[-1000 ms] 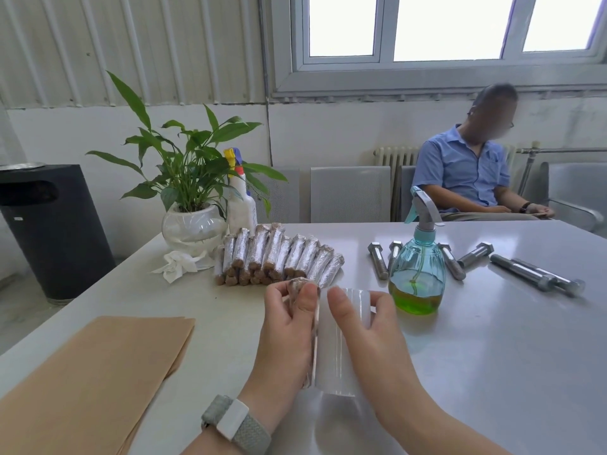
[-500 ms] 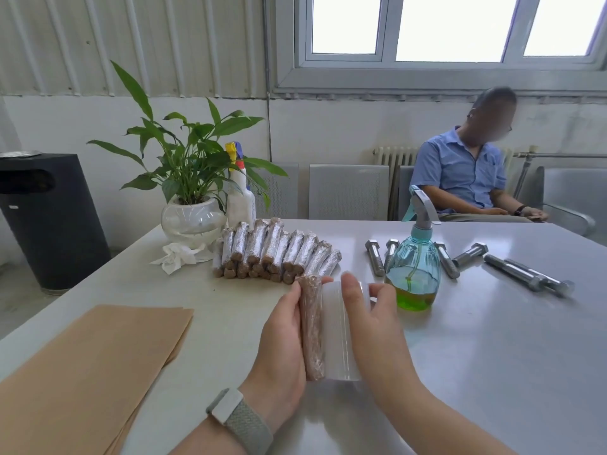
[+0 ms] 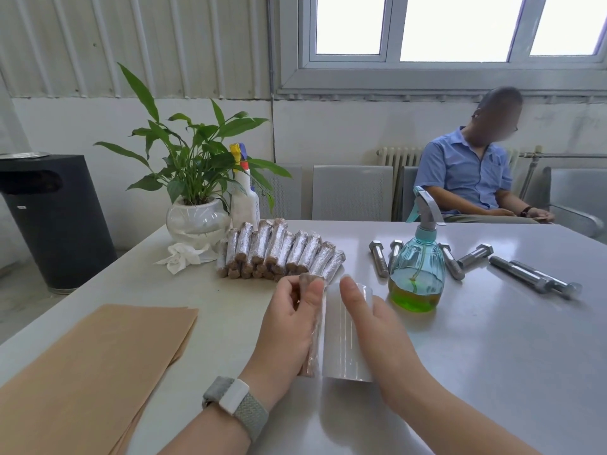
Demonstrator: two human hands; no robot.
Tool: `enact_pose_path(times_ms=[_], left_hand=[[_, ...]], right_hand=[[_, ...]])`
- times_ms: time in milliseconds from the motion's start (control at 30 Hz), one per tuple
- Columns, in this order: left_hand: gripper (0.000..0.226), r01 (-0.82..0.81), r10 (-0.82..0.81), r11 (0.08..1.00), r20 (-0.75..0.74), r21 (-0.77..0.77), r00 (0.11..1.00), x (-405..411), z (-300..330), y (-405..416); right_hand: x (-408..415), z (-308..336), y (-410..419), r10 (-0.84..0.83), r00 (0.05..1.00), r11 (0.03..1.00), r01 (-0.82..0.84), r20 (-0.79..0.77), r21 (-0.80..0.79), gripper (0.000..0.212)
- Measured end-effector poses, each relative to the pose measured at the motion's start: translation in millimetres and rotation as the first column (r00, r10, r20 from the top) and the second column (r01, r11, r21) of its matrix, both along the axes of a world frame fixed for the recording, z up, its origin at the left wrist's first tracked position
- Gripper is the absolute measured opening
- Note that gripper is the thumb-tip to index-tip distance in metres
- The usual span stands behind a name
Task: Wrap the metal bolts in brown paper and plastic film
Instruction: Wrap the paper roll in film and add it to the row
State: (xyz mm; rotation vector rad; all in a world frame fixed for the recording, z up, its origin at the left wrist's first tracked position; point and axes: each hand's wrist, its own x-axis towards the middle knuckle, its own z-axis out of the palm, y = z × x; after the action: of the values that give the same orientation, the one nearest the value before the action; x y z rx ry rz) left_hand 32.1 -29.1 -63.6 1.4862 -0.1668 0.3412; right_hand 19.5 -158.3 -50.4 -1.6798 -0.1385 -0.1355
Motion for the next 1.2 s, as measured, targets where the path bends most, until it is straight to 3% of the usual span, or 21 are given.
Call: enact_pose_path(times_ms=[100, 200, 333, 400, 467, 533, 600, 633, 767, 967, 1100, 1200], left_hand=[[0.053, 0.021, -0.022, 0.996, -0.013, -0.084, 1.0, -4, 0, -7], [0.055, 0.122, -0.146, 0.954, -0.068, -0.275, 0.987, -10, 0, -11], [0.049, 0.266, -0.344, 0.874, -0.133, -0.406, 0.929, -16, 2, -12], [0.048, 0.263, -0.364, 0.865, -0.172, -0.428, 0.915, -15, 2, -13], [0.045, 0.219, -0.308, 0.893, -0.178, -0.394, 0.935, -13, 2, -14], [0.04, 0.187, -0.234, 0.937, -0.132, -0.296, 0.963, -11, 1, -13], [0.043, 0.154, -0.18, 0.96, -0.095, -0.236, 0.979, -8, 2, -11], [0.046, 0.133, -0.157, 0.964, -0.089, -0.231, 0.984, -6, 2, -9], [0.039, 0.091, -0.114, 0.969, -0.089, -0.23, 0.989, 1, 4, -3], [0.045, 0.041, -0.053, 0.986, -0.07, -0.163, 0.996, -2, 6, -6], [0.046, 0.098, -0.153, 0.947, -0.161, -0.305, 0.975, -9, 5, -9], [0.047, 0.174, -0.335, 0.827, -0.219, -0.535, 0.917, -11, 8, -8]], right_hand=[[-1, -3, 5, -0.074, 0.997, 0.997, 0.074, 0.0, -0.035, 0.087], [-4, -4, 12, -0.161, 0.987, 0.987, 0.161, -0.002, -0.013, 0.092], [-6, 1, 11, -0.272, 0.959, 0.952, 0.28, 0.077, -0.126, 0.074], [-4, -1, 11, -0.283, 0.957, 0.953, 0.288, 0.064, -0.097, 0.064], [-2, -3, 7, -0.208, 0.978, 0.974, 0.208, -0.008, 0.085, 0.061], [-1, -4, 3, 0.018, 0.992, 0.971, 0.012, -0.123, 0.239, 0.059], [-3, -4, -1, 0.194, 0.967, 0.959, -0.153, -0.162, 0.237, 0.053], [-3, -4, -2, 0.204, 0.964, 0.962, -0.164, -0.173, 0.22, 0.052], [3, -5, -1, -0.007, 0.992, 0.993, 0.022, -0.127, 0.117, 0.075], [-4, -3, 8, -0.071, 0.997, 0.996, 0.072, -0.018, 0.057, 0.083], [-8, -1, 13, -0.148, 0.989, 0.989, 0.147, 0.03, 0.019, 0.092], [-8, -1, 11, -0.197, 0.98, 0.979, 0.198, 0.023, -0.043, 0.086]])
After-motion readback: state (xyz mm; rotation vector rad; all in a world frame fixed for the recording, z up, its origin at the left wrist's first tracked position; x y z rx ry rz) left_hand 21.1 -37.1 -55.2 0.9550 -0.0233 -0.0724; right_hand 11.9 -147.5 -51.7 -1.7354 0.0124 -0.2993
